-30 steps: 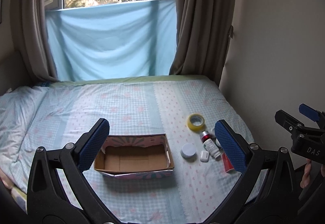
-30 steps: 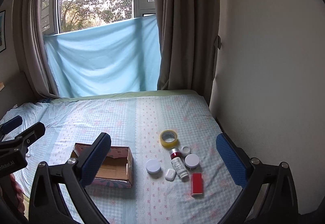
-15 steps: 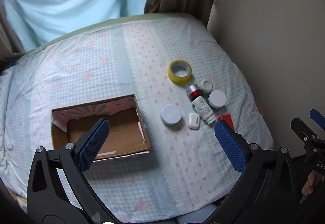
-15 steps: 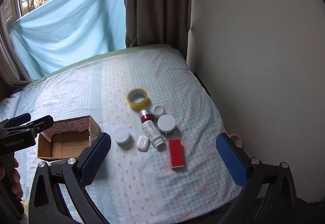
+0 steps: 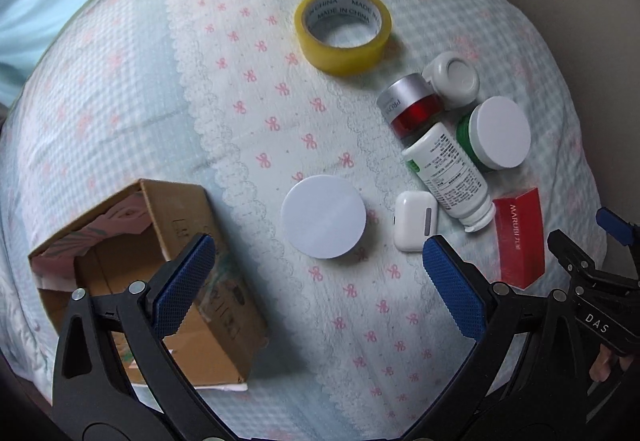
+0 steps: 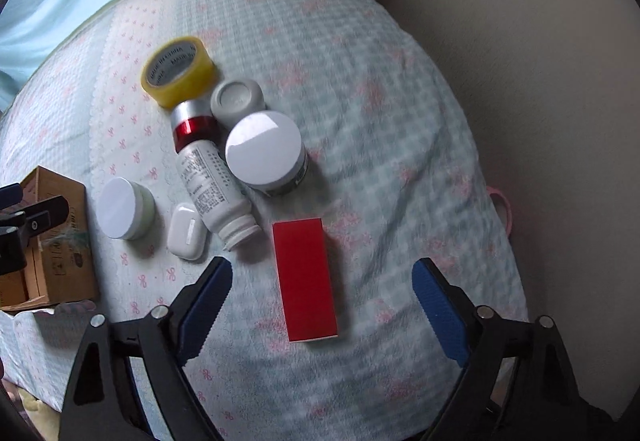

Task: Organize rigid objects
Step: 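Grasp the red box with the right tool while the left tool grasps the white jar, then carry the red box with the right tool while the left tool carries the white jar to the box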

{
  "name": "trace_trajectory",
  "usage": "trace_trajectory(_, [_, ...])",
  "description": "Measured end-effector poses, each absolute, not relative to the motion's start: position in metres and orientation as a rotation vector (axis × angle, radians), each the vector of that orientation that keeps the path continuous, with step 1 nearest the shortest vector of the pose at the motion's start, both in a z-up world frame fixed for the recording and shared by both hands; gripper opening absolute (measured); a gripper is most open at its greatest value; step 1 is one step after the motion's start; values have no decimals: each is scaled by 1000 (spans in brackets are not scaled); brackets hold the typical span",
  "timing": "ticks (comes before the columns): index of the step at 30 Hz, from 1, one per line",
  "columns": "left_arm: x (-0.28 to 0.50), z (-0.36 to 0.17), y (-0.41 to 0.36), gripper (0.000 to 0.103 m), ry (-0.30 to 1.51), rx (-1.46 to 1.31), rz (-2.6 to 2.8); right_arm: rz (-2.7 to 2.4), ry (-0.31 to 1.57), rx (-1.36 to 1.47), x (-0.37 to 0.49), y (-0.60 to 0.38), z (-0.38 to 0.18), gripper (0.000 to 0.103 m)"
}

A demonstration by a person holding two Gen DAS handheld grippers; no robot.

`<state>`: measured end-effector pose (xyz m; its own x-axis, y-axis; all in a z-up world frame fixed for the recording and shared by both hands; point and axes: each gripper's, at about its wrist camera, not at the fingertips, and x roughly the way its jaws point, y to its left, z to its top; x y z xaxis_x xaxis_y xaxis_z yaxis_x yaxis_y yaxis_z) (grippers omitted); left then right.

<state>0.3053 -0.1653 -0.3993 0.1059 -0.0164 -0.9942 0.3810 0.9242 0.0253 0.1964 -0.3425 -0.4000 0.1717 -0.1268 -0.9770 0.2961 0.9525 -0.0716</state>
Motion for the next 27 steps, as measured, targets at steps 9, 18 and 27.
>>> trace_trajectory(9, [321,-478,-178,101,1532,427,-302,-256,1481,93,200,-334,-475,70])
trace_trajectory(18, [325,-519,-185,70,1582,440,-312,-247,1545,104,198,-328,-514,43])
trace_trajectory(27, [328,-514,-182,68,1549,431,-326,-244,1542,82,197,-319,-505,40])
